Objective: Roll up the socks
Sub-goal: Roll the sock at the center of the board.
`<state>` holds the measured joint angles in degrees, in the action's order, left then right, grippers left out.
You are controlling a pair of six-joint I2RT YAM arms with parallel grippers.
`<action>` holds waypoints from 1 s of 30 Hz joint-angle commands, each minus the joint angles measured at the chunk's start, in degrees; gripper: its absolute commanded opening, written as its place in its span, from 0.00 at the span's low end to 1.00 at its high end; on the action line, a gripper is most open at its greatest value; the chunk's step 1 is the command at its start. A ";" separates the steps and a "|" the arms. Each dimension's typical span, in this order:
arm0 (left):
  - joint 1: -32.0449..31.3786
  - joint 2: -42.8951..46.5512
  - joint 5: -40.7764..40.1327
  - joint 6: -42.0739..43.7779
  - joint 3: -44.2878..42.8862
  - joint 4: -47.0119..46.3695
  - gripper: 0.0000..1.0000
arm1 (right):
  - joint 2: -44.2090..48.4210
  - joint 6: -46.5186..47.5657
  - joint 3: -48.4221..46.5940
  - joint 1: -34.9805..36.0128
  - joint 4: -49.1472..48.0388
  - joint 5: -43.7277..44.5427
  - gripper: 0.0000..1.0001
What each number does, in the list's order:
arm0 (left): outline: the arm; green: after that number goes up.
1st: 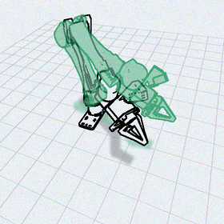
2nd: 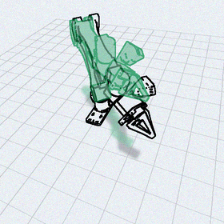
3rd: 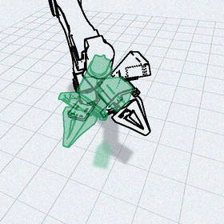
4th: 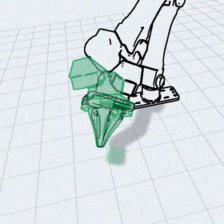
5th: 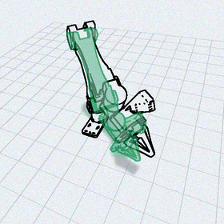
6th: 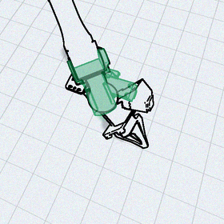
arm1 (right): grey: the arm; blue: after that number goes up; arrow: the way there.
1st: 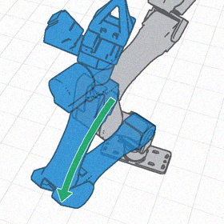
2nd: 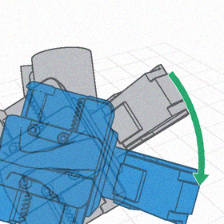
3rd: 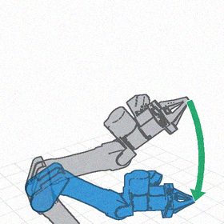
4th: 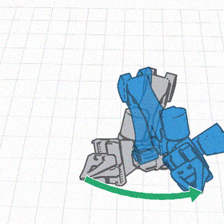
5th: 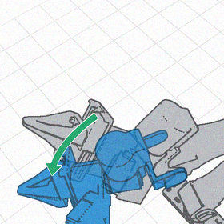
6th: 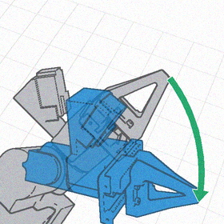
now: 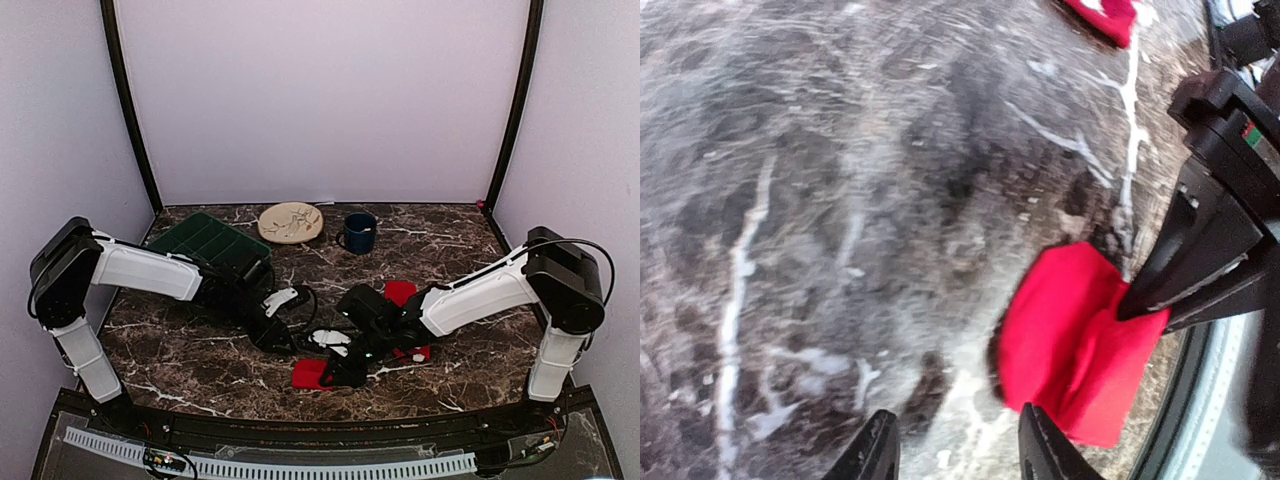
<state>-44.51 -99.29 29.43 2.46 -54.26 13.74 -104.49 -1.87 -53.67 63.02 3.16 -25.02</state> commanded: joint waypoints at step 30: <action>-18.31 21.09 -25.99 5.37 17.83 -19.66 0.47 | -9.36 -18.94 -5.94 -10.02 2.33 -29.20 0.01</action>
<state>-61.67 -80.05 4.16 3.99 -37.19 -4.62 -112.71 -17.21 -58.08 53.45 5.87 -49.95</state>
